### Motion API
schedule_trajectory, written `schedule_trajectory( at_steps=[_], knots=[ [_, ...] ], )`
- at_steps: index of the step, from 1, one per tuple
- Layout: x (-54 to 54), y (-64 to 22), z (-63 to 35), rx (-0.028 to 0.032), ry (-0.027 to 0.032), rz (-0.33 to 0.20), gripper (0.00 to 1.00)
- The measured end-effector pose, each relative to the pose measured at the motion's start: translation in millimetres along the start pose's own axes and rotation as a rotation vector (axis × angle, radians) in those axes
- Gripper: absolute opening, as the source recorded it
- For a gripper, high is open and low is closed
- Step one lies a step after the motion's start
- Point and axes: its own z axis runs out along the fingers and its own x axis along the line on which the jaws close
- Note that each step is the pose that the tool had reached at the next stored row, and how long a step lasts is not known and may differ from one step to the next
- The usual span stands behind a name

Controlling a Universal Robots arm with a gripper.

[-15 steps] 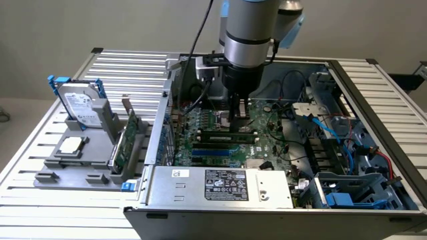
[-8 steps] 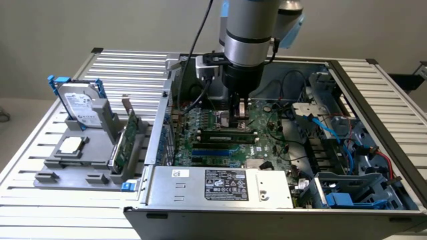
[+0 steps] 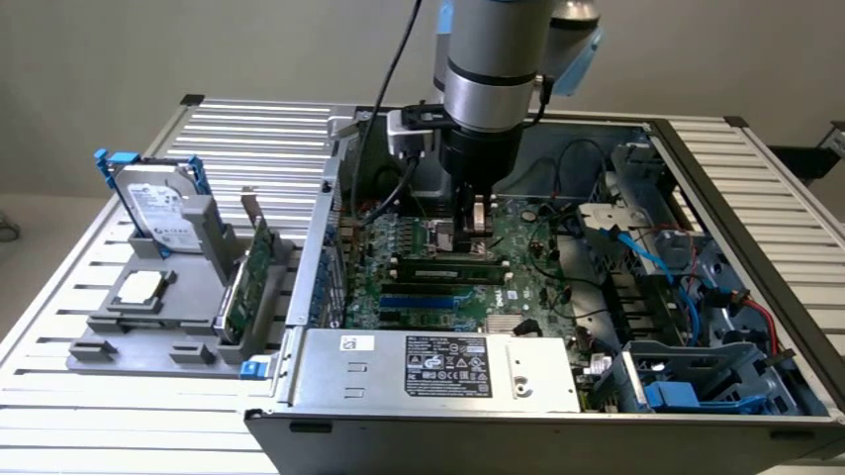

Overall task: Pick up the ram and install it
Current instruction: 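Press down the ram until it locks into place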

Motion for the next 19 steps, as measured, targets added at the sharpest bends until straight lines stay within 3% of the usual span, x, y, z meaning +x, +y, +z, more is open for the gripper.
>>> schedule_trajectory(
  at_steps=[8,13,19],
  knots=[
    [0.0,1.2,0.3,-0.0001,0.0002,-0.002,0.11],
    [-0.3,1.9,7.3,-0.0013,0.0,-0.002,0.11],
    [-0.6,1.9,14.4,-0.0102,-0.0004,0.005,0.11]
  ],
)
